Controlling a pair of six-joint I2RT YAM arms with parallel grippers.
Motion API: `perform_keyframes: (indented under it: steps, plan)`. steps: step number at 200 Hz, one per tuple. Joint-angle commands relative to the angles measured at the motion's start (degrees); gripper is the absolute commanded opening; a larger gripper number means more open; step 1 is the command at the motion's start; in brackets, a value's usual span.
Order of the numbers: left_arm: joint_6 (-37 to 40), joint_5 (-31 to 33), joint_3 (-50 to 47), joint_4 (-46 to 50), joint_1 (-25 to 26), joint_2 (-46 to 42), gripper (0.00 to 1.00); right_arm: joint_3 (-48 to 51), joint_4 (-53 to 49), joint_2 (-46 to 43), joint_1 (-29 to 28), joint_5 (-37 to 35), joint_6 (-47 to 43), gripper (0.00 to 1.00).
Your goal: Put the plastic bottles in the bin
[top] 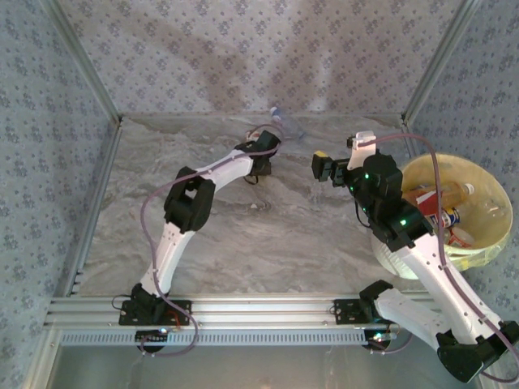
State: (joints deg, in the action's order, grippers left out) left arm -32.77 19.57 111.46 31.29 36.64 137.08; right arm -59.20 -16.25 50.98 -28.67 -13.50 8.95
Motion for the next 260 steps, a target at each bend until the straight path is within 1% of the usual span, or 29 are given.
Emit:
perform_keyframes:
  steps: [1, 28, 50, 72, 90, 114, 126, 135, 144, 164, 187, 197, 209, 222, 237, 260]
  plan:
    - [0.8, 0.6, -6.9, -4.7, -0.7, -7.4, 0.15, 1.1, 0.3, -0.5, -0.5, -1.9, 0.1, 1.00]
    - [0.9, -1.3, -17.0, -9.6, -1.3, -15.2, 0.00, 2.5, 2.5, -0.8, -0.5, -1.8, 1.4, 1.00]
    - [1.6, -4.2, -24.6, -12.9, -1.5, -22.0, 0.00, 3.2, 4.2, -0.5, -0.4, -0.3, 2.3, 1.00]
    - [2.6, -8.9, -32.3, -16.7, -1.5, -28.9, 0.00, 3.8, 5.7, 0.5, -0.5, 1.1, 3.9, 1.00]
    - [3.4, -15.2, -39.4, -21.7, -1.8, -35.3, 0.00, 4.1, 6.8, 1.9, -0.5, 3.4, 5.6, 1.00]
    - [4.4, -25.9, -48.6, -30.7, -2.8, -44.3, 0.00, 3.4, 7.5, 5.4, -0.4, 8.5, 7.2, 1.00]
    - [5.0, -28.8, -52.2, -34.0, -3.0, -48.7, 0.00, 2.7, 7.6, 7.4, -0.4, 11.7, 9.1, 1.00]
    - [5.9, -30.7, -54.3, -35.8, -3.1, -51.9, 0.00, 2.5, 8.5, 8.8, -0.4, 14.5, 12.2, 1.00]
    - [7.1, -32.3, -55.7, -37.0, -3.2, -54.7, 0.00, 2.5, 10.5, 10.0, -0.1, 16.8, 15.3, 1.00]
    - [9.9, -35.3, -57.1, -37.3, -3.1, -59.5, 0.00, 1.5, 15.4, 13.2, 1.0, 24.6, 21.0, 1.00]
    - [12.9, -37.0, -57.5, -36.3, -3.0, -63.0, 0.00, -2.7, 17.5, 18.1, 1.7, 34.6, 26.0, 1.00]
    - [14.3, -37.5, -57.5, -35.9, -2.9, -64.0, 0.00, -4.2, 19.4, 20.1, 1.7, 37.4, 28.0, 1.00]
    - [15.3, -38.1, -57.4, -35.6, -2.7, -64.9, 0.00, -5.0, 23.4, 21.8, 1.6, 39.1, 30.0, 1.00]
    - [15.9, -39.4, -57.3, -35.7, -2.5, -65.6, 0.00, -5.0, 28.1, 23.2, 1.6, 39.4, 33.0, 1.00]
    - [16.2, -41.2, -57.1, -35.9, -2.3, -65.9, 0.00, -6.0, 29.2, 25.2, 1.6, 39.3, 36.2, 1.00]
    - [16.4, -43.7, -56.0, -35.7, -1.8, -65.4, 0.00, -8.6, 30.2, 28.7, 1.3, 41.6, 36.1, 1.00]
